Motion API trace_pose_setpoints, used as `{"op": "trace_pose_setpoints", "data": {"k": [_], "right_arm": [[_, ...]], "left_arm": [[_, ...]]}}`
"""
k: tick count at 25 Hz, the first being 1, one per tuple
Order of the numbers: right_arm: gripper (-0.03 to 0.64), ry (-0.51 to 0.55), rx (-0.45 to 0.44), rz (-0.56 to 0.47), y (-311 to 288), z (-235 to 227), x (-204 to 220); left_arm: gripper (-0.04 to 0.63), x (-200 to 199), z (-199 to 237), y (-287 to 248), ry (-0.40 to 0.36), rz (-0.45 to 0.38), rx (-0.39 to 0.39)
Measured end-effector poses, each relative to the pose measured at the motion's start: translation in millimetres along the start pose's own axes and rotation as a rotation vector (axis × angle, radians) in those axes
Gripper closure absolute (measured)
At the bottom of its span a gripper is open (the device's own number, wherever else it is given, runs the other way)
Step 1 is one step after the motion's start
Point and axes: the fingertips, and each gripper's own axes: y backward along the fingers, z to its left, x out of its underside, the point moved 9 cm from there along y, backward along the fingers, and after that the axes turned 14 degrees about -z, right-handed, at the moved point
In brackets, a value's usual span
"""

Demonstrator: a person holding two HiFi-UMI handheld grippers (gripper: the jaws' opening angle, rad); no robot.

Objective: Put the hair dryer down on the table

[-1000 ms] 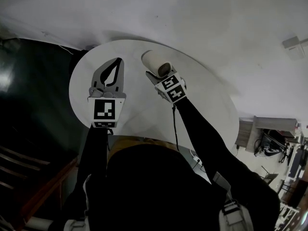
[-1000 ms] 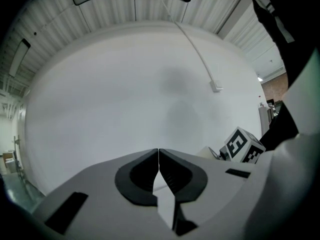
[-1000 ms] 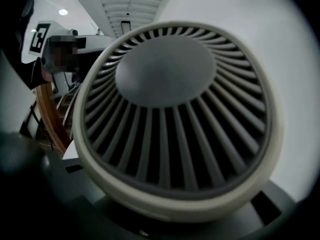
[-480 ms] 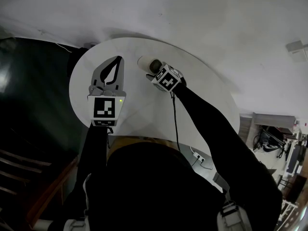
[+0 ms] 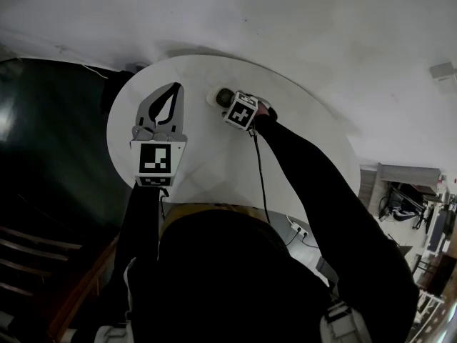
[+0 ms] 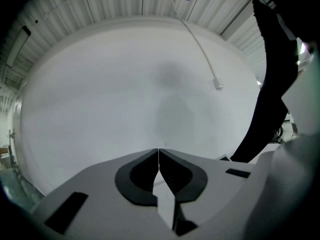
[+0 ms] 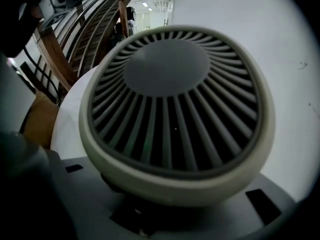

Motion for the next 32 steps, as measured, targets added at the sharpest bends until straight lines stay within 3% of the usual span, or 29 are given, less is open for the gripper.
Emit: {"op": "trace_pose_setpoints", "data": {"k": [12,23,32], "right_arm": [[0.408,-0.014,-0.016,0.031,-9,6,3],[0.333,0.051,0.02,0.004,-6,20,5],[0.308,0.084,-0.047,0.021,-7,52,17]], "left_arm": [[0.578,15,5,-1,0.01,0.029,0.033],[0.577,17,0,2,0.015,0.032,0.051],[0.578,12,-7,1,0.009,0.018,0.065]]}}
